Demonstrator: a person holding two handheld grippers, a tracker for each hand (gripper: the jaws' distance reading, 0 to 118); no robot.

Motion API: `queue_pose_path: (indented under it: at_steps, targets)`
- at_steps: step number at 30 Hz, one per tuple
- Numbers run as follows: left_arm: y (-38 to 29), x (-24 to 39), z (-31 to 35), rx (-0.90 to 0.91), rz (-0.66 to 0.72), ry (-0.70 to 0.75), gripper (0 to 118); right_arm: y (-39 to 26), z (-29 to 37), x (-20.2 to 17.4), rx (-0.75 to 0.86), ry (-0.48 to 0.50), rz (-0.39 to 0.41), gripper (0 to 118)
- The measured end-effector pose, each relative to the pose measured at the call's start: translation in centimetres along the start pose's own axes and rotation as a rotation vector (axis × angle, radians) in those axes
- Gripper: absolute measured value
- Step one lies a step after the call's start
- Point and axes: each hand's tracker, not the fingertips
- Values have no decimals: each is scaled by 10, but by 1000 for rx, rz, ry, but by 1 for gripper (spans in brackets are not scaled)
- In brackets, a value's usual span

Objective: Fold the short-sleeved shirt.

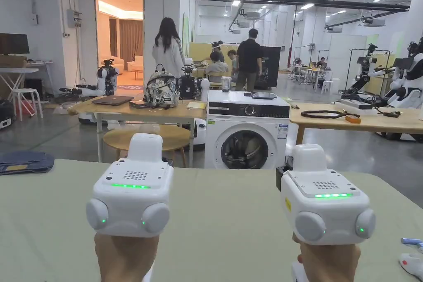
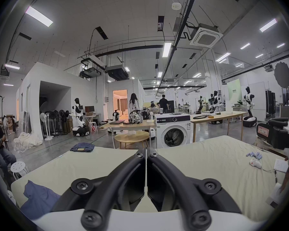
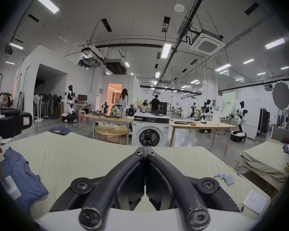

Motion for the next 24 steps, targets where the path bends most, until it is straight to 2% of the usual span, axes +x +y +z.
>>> queue_pose_path:
  at_steps: [11, 24]
  targets:
    - [1, 1, 1, -3, -28, -1, 0, -3, -12, 4, 6, 9, -3, 0]
    - [2, -2, 2, -4, 2, -2, 0, 1, -2, 0, 3, 15, -6, 0]
